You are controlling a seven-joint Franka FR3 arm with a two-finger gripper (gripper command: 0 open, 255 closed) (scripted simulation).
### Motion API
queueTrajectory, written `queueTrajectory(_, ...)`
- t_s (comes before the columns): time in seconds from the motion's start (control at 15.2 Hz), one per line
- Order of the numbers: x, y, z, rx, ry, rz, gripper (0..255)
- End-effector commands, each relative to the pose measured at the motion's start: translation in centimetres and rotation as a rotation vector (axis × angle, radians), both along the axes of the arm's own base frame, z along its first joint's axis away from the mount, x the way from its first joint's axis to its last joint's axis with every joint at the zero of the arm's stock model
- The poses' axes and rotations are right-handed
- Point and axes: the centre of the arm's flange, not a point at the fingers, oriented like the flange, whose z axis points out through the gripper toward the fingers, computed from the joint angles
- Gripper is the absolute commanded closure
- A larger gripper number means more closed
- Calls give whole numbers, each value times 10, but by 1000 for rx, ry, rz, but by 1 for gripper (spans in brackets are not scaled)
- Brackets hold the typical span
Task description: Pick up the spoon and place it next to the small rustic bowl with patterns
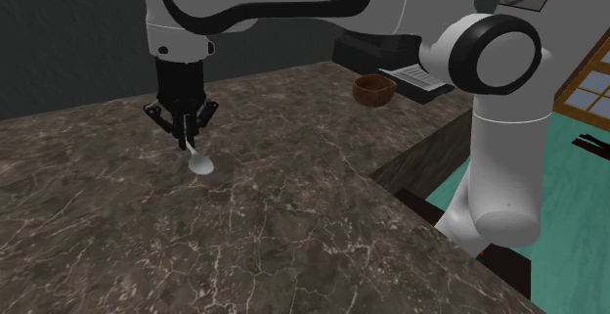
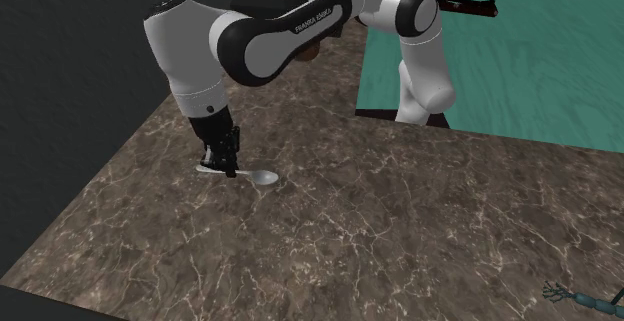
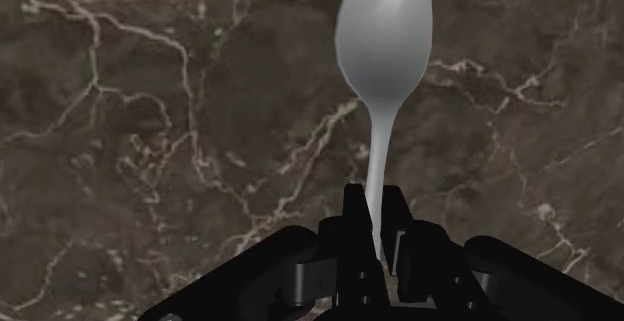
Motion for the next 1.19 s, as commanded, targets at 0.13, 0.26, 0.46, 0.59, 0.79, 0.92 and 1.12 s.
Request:
queueTrajectory(0.13,0,0,22,0,0,0,255)
queueTrajectory(0.26,0,0,32,0,0,0,255)
queueTrajectory(0.46,0,0,48,0,0,0,255)
queueTrajectory(0.59,0,0,59,0,0,0,255)
queueTrajectory(0.79,0,0,74,0,0,0,255)
queueTrajectory(0.92,0,0,85,0,0,0,255)
queueTrajectory(1.12,0,0,101,0,0,0,255)
